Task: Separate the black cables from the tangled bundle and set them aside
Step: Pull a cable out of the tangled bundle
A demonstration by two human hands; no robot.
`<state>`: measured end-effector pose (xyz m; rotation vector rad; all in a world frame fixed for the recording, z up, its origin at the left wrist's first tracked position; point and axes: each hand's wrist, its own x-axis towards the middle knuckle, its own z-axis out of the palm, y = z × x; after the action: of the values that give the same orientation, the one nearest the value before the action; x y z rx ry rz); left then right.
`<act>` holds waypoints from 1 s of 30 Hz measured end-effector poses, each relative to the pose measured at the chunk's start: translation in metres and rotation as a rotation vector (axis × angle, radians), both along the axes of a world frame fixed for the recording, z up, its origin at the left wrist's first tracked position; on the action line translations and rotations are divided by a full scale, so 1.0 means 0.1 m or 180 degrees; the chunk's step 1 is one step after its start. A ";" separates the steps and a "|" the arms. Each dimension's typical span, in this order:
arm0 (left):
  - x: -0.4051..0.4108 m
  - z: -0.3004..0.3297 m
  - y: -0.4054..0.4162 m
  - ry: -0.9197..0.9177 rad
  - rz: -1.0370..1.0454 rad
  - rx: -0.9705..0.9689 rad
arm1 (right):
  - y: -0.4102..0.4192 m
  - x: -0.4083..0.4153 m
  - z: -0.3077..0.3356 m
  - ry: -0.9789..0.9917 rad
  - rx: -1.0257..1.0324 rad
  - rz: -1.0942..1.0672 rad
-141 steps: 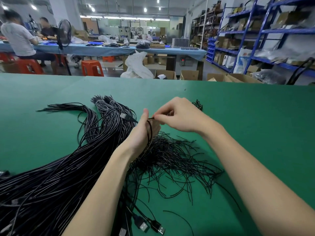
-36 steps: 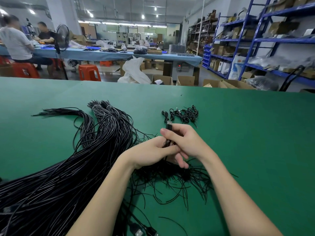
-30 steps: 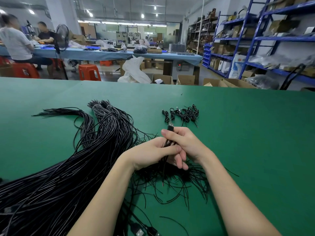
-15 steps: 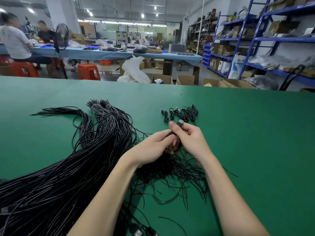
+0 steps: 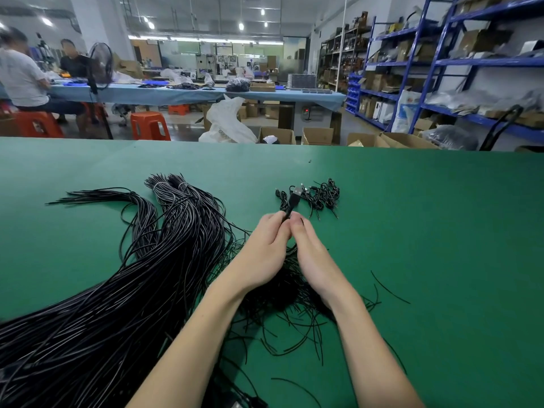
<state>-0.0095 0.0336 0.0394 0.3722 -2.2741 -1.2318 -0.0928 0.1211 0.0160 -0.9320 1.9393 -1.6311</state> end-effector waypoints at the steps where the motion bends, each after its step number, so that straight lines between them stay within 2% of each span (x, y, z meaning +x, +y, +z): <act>1: 0.00 -0.01 0.01 0.0017 -0.0103 0.0089 | 0.00 0.00 0.01 -0.0004 0.0049 0.0035; 7: 0.01 -0.07 0.06 -0.0144 -0.0269 0.0123 | 0.11 -0.04 0.08 -0.0051 0.0535 0.0189; 9: 0.00 -0.10 0.06 -0.0253 -0.0372 0.0307 | 0.13 -0.05 0.10 -0.0073 0.0518 0.0238; 14: -0.02 -0.10 0.08 -0.0218 -0.0189 -0.0234 | 0.10 -0.09 0.09 -0.0335 0.0117 0.0331; 22: -0.01 -0.06 0.11 -0.0424 -0.0143 -0.0733 | 0.06 -0.04 0.11 0.0030 0.0315 -0.0077; 27: -0.02 0.00 0.16 -0.0548 -0.0281 -0.0499 | 0.08 -0.02 0.09 0.0386 0.0270 -0.0420; 30: -0.01 0.03 0.15 -0.0641 -0.0267 -0.0528 | 0.07 -0.05 0.06 0.0012 0.0102 -0.0349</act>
<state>-0.0109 0.0486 0.0421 0.3563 -2.5669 -1.0769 -0.0974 0.1284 0.0223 -0.8300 2.0456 -1.6540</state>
